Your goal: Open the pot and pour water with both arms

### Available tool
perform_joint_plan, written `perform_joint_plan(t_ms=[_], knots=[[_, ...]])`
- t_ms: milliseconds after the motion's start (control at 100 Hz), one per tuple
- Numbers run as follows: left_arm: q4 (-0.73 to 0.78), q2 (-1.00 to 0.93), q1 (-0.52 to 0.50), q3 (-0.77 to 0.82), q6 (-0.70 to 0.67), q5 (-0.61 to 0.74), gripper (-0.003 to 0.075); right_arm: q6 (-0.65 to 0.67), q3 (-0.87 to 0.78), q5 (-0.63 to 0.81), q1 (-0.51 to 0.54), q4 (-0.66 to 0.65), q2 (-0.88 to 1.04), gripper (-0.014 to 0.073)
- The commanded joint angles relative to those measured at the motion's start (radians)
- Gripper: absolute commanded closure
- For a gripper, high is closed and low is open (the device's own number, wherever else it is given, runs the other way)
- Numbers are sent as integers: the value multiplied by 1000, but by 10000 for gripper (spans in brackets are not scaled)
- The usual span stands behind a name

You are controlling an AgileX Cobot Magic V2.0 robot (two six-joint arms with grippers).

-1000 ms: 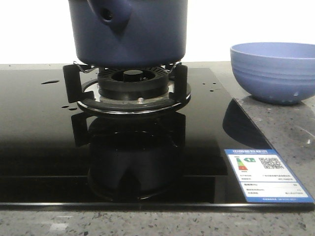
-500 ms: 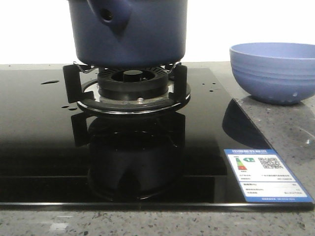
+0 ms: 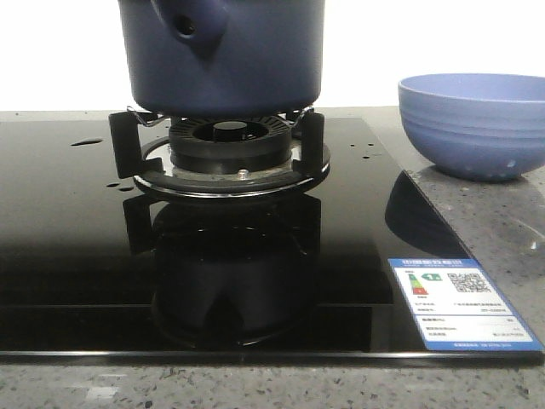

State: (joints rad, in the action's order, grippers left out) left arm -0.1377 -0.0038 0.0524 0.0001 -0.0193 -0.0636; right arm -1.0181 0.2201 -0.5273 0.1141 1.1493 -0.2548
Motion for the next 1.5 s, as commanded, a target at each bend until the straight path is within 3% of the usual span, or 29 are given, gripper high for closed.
perform_joint_plan(t_ms=[0,370,510,580,730,830,960,1040,1180,1240,1490], knots=[[2,-28,-1,35,-12,70,739,-13,23,28,0,39,-6,639],[2,-28,-1,35,-12,70,739,-13,23,28,0,39,-6,639],[2,-28,-1,35,-12,70,739,-11,23,119,0,25,-6,639],[2,-27,-1,35,-12,70,739,91,27,165,0,-107,-6,639],[2,-27,-1,35,-12,70,739,715,34,270,0,-742,-6,639],[2,-27,-1,35,-12,70,739,930,13,348,0,-993,9,639],[2,-27,-1,35,-12,70,739,957,-92,547,-17,-1043,64,639],[2,-27,-1,35,-12,70,739,995,-158,591,-46,-1088,117,639],[2,-27,-1,35,-12,70,739,1064,-257,593,-93,-1160,202,639],[2,-27,-1,35,-12,70,739,1069,-255,515,-100,-1168,236,639],[2,-27,-1,35,-12,70,739,1069,-257,427,-100,-1181,282,639]])
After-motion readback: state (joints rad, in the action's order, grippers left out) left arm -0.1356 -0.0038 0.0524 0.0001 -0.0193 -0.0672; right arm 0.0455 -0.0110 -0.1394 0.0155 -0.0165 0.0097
